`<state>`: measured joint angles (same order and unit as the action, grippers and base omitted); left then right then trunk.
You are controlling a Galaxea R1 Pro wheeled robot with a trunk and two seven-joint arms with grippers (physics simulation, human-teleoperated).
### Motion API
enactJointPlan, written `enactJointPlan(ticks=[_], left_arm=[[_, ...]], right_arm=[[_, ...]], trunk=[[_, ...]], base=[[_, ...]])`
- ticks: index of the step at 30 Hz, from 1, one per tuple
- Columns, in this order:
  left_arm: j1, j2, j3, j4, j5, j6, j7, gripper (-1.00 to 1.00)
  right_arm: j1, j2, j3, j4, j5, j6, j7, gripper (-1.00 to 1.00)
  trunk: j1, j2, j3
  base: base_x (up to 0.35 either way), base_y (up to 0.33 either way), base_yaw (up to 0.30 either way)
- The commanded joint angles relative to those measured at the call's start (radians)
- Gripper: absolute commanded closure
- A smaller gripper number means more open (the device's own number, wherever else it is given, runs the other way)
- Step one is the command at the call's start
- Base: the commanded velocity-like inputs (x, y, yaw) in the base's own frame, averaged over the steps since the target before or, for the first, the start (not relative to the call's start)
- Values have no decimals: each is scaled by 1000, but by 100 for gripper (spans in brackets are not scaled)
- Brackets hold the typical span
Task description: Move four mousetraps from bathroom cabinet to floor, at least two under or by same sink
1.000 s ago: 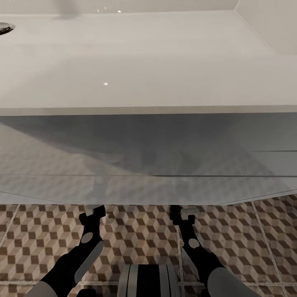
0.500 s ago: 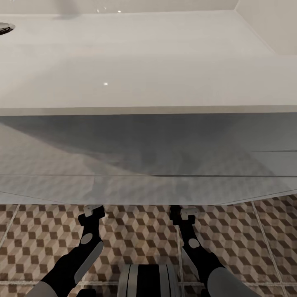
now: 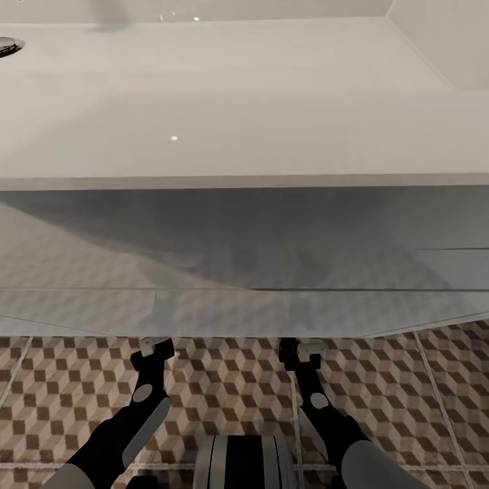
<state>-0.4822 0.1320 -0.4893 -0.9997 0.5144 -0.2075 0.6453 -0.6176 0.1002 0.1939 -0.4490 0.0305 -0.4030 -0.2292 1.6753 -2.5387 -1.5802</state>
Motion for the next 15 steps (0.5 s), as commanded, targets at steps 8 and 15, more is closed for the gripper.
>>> enactJointPlan(ticks=[8,15], left_arm=[[-1,1,-6,-1,8,-6,14,100],[-1,1,-6,-1,6,-6,18,100]], right_arm=[[-1,0,6,1,0,-2,-7,100],[-1,0,6,1,-1,-2,-7,100]], trunk=[[0,0,-1],[0,0,-1]], base=[[0,0,0],[0,0,0]])
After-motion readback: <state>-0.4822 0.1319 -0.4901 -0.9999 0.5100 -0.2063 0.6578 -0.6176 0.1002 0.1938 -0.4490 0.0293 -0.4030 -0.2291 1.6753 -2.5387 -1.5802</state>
